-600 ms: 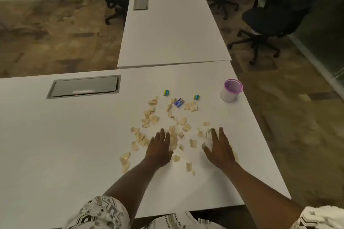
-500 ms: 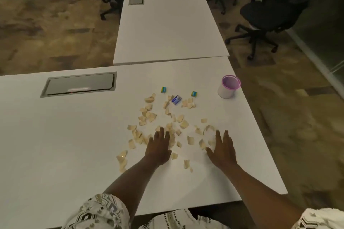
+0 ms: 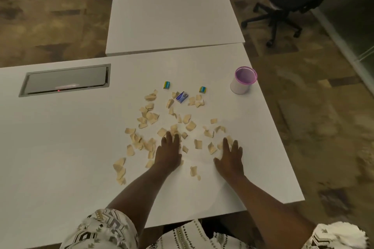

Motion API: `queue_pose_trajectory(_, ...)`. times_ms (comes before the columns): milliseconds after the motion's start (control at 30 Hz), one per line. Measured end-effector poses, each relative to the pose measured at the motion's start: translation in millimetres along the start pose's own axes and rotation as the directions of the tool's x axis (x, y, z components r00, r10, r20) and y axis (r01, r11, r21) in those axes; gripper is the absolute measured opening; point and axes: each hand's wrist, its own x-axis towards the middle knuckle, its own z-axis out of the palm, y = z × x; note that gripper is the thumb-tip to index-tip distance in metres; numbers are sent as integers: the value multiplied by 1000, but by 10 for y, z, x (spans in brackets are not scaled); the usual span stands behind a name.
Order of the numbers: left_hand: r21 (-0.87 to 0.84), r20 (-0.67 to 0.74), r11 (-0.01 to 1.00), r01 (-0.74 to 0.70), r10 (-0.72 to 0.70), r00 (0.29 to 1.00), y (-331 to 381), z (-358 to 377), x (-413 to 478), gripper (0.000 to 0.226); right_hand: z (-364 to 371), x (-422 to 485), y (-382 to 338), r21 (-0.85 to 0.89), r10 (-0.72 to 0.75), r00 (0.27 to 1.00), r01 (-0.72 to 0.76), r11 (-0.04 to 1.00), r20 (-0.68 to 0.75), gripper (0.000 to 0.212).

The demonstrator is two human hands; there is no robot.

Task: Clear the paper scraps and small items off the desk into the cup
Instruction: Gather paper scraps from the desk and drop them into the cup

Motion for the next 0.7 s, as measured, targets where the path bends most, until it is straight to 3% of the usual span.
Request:
queue_pose_trajectory(233,-25,-39,1000,-3,2,999,60,27,38,70,30,148,-242,-81,-233,972,236,968,35,82)
queue_pose_trajectory(400,-27,-21,999,22,-22,1000,85,17,97,63,10,298,-422,-134,-269,962,274,952,55,81)
queue_pose_trajectory(533,6,-38,1000,-3,3,999,81,19,135,49,-48,429,-491,-210,-308,946,322,923,100,64)
queue_pose_trajectory(700,-39,-63,999,8,-11,998,100,42,181,36,-89,501,-511,-282,-458,889,447,849,30,43)
